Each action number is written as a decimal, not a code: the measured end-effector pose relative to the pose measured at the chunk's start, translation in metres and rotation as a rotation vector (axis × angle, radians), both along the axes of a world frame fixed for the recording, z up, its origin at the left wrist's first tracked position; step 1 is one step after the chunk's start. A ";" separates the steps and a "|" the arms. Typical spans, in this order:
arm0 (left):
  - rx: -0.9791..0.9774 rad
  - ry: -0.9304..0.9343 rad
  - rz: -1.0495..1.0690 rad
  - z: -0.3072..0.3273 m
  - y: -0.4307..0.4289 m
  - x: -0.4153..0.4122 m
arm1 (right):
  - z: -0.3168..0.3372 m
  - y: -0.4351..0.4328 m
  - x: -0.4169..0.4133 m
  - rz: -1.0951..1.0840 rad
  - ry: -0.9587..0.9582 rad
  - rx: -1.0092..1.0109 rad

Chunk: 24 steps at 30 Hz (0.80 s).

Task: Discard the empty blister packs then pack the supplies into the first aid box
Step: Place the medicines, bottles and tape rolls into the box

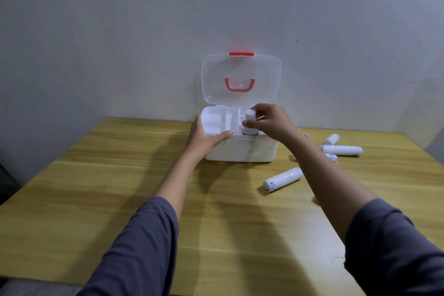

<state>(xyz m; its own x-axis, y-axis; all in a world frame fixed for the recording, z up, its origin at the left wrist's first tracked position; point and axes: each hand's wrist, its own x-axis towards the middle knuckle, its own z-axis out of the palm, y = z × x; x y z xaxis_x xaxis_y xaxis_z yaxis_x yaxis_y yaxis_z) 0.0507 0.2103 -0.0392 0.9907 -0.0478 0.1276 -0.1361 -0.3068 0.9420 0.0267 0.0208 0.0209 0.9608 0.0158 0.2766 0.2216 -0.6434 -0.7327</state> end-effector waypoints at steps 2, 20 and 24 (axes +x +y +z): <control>-0.001 0.007 0.003 0.000 0.000 0.000 | -0.001 -0.001 0.001 -0.031 -0.001 -0.016; 0.025 0.029 0.005 0.004 0.001 -0.002 | -0.003 0.011 0.002 -0.016 0.018 -0.378; 0.036 0.033 0.000 0.005 0.002 -0.003 | -0.006 0.012 -0.002 -0.037 0.008 -0.333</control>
